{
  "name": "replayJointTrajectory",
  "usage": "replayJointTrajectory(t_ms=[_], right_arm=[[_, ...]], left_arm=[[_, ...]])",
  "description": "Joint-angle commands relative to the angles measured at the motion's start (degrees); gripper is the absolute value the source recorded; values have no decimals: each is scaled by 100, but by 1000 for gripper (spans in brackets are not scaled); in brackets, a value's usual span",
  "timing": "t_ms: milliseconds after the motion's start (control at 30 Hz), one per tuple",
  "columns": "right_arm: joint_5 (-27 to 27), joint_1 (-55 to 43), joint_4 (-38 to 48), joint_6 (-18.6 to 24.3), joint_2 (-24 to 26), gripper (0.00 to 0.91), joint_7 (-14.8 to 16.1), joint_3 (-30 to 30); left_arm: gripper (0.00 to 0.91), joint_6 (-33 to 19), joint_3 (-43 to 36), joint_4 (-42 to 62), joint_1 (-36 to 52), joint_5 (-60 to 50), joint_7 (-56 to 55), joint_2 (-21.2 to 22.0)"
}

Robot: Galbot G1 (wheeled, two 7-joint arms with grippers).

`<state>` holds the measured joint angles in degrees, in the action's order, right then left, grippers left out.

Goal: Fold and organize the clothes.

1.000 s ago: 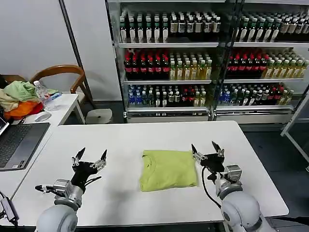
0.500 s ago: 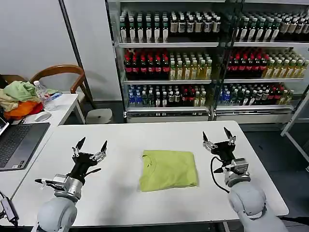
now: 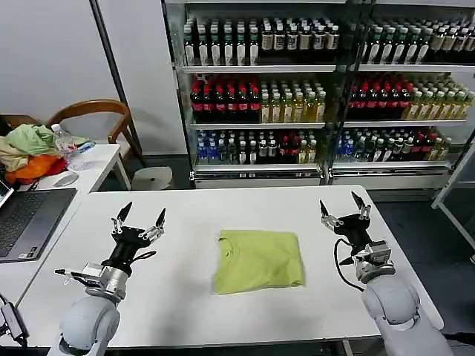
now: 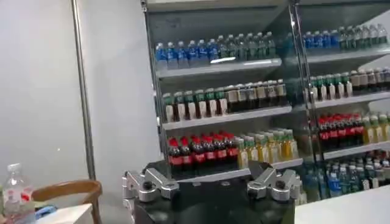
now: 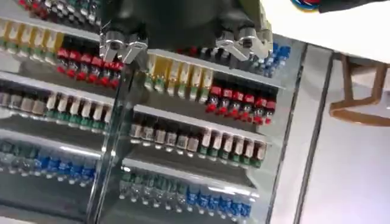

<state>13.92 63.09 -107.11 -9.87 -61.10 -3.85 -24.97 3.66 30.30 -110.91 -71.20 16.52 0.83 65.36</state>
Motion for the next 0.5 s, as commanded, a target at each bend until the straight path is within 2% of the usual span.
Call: replayJointTrajectory(t_ms=[33, 233, 500], right_arm=[[-421, -67, 415, 542, -29, 907, 306, -34], [-643, -78, 574, 786, -91, 907, 238, 17], [-633, -70, 597, 805, -67, 907, 199, -7]], left_arm=[[907, -247, 43, 136, 29, -226, 290, 14], [907, -274, 5, 230, 79, -315, 236, 49], [907, -252, -18, 342, 287, -388, 103, 33]])
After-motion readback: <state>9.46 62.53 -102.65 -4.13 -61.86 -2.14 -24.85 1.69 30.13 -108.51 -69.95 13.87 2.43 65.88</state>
